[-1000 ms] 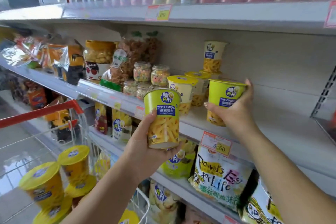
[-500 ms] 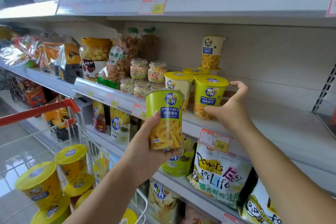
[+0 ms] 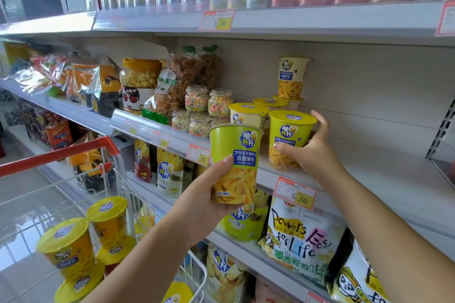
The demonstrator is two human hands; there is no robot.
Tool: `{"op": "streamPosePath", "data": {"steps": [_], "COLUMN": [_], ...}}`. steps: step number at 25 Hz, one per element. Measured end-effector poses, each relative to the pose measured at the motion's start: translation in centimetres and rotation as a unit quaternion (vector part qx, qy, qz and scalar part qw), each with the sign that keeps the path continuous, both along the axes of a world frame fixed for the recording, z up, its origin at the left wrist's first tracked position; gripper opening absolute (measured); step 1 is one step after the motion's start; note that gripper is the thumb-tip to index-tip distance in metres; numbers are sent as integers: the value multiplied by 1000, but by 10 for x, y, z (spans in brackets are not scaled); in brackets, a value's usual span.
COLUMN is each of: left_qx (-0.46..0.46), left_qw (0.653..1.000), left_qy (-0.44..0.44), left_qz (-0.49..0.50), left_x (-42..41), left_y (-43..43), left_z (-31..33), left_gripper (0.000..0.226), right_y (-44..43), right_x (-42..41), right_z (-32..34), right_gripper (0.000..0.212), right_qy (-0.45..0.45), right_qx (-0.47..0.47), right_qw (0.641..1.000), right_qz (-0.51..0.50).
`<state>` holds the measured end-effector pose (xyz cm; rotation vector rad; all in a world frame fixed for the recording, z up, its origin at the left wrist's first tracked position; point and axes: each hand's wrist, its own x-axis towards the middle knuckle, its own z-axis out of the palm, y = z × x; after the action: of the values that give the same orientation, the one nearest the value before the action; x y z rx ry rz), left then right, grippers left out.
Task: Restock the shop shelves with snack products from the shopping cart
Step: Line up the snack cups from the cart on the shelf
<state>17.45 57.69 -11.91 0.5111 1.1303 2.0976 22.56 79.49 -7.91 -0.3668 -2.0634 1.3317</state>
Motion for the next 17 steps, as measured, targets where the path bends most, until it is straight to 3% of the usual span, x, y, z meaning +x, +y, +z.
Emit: {"op": "streamPosePath", "data": {"steps": [2,4,6,8,12,15,17], "left_qx": [-17,-35,-37,-29,-46,-76,-89], "left_qw": [999,996,991,985,970,957,958], "left_qy": [34,76,125,166,233,273,269], "left_qz": [-3,-14,-30,-43,-61,-59,-41], "left_x": [2,3,4,7,25,36,36], "left_y": [2,3,5,9,23,31,31], "left_z": [2,4,7,9,17,23,24], "left_gripper": [59,73,93,93,70,50,55], "right_y": [-3,-11,-31,-51,-68,-56,-39], "right_x": [7,21,43,63,82,89,93], "right_z": [4,7,10,12,13,12,14], "right_gripper": [111,104,69,46,70,70,71], "right_qy": [-6,59,178,183,79,126,179], "right_qx": [-4,39,84,90,-19,-48,-72], "right_qw": [1000,996,976,979,988,986,980], "right_qz": [4,-59,-95,-27,133,100,39]}}
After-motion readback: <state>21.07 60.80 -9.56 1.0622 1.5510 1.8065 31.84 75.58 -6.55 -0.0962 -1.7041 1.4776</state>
